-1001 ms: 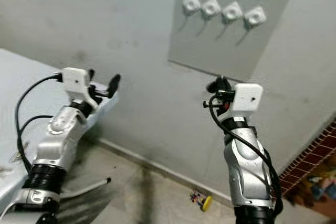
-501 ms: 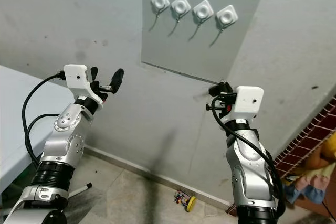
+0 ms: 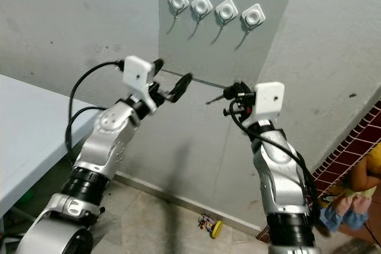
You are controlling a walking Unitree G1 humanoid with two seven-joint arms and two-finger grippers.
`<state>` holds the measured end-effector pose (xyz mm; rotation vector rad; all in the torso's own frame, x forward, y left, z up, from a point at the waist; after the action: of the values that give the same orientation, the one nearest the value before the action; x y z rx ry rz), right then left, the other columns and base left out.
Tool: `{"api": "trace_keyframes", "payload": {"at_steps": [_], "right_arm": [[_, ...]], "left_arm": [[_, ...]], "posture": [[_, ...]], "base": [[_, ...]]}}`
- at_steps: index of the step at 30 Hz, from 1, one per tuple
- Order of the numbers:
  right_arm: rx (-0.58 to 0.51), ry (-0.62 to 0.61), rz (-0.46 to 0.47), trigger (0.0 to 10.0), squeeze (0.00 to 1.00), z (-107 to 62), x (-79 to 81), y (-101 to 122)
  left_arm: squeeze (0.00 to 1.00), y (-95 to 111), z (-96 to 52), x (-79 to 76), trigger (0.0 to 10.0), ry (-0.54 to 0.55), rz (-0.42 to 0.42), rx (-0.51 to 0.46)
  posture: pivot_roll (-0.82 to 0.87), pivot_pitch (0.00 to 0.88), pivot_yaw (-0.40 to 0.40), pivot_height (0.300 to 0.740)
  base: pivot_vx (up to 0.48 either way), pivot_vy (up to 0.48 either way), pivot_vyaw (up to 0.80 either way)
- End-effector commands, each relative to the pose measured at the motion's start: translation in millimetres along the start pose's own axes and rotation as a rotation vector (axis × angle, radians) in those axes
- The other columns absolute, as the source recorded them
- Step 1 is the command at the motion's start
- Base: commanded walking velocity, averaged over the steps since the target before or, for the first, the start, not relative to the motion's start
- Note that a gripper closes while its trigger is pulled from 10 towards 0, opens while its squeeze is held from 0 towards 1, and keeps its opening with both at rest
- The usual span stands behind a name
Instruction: Hang keys on a hook
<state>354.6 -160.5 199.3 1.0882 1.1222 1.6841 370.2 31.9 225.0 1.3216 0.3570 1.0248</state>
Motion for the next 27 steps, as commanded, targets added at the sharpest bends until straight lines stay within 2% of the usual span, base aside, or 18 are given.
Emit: {"api": "trace_keyframes", "payload": {"at_steps": [1, 10, 16, 19, 27], "right_arm": [[-0.033, 0.014, -0.034, 10.0, 0.00, 8.2, -1.3, 10.8], [-0.105, 0.024, -0.031, 10.0, 0.00, 34.8, -4.8, 31.6], [-0.143, 0.002, -0.019, 10.0, 0.00, 45.0, -7.7, 41.8], [-0.153, -0.011, -0.008, 10.0, 0.00, 49.7, -9.3, 45.1], [-0.194, -0.004, 0.014, 10.0, 0.00, 64.2, -8.1, 57.1]], "left_arm": [[0.00, 9.4, 7.4, -7.2, 10.0, -0.050, 0.026, -0.026], [0.00, 15.6, 6.7, -7.9, 10.0, -0.082, 0.014, -0.050], [0.00, 17.4, 6.1, -5.6, 10.0, -0.063, -0.010, -0.059], [0.00, 18.4, 6.0, -5.2, 10.0, -0.056, 0.012, -0.059], [0.00, 18.6, 1.5, -8.4, 10.0, -0.055, 0.008, -0.062]], "posture": [[0.02, 0.028, -0.056, 0.740], [0.02, 0.034, -0.043, 0.740], [0.03, 0.036, -0.053, 0.740], [0.03, 0.033, -0.060, 0.740], [0.05, 0.026, -0.075, 0.740]], "base": [[0.000, 0.000, 0.00], [0.000, 0.000, 0.00], [0.000, 0.000, 0.00], [0.000, 0.000, 0.00], [0.000, 0.000, 0.00]]}}
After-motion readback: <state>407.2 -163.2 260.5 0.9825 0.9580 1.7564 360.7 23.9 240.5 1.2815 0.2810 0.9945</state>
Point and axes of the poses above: a point about 5 cm out from each wrist's last joint towards the gripper, its own z axis pointing out of the wrist towards the gripper, its own y axis along the axis of the wrist's last joint, x = y × z, the point moved 2 cm from there along z, pointing out of the wrist towards the gripper, and after that the axes turned 14 degrees about z, right-handed, at the moved point
